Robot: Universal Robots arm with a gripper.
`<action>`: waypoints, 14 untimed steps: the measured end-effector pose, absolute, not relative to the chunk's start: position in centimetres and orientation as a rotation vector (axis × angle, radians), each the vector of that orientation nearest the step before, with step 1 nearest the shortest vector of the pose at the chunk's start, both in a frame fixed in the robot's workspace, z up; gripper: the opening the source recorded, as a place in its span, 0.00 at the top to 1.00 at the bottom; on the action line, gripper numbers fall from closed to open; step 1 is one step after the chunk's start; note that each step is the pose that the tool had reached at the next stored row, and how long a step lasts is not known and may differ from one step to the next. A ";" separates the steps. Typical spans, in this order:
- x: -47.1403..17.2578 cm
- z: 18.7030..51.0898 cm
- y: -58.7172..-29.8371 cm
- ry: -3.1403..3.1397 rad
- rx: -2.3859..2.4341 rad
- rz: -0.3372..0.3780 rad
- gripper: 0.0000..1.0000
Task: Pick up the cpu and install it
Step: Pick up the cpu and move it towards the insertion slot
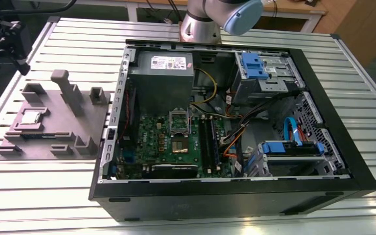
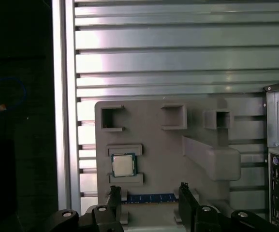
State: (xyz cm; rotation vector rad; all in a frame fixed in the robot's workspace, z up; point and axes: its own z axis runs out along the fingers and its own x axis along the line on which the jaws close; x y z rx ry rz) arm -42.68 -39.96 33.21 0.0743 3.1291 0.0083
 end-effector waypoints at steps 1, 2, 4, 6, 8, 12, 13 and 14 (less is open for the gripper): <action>-42.7 33.2 -40.0 3.129 0.074 0.008 0.41; -42.7 33.1 -40.0 3.129 0.074 0.008 0.41; -42.7 33.1 -40.0 3.129 0.074 0.008 0.41; -42.7 33.0 -40.0 3.129 0.074 0.008 0.41; -42.7 33.0 -40.0 3.129 0.074 0.008 0.41; -42.7 32.9 -40.0 3.129 0.074 0.008 0.41; -42.7 32.9 -40.0 3.129 0.074 0.008 0.41; -42.7 32.8 -40.0 3.129 0.074 0.008 0.41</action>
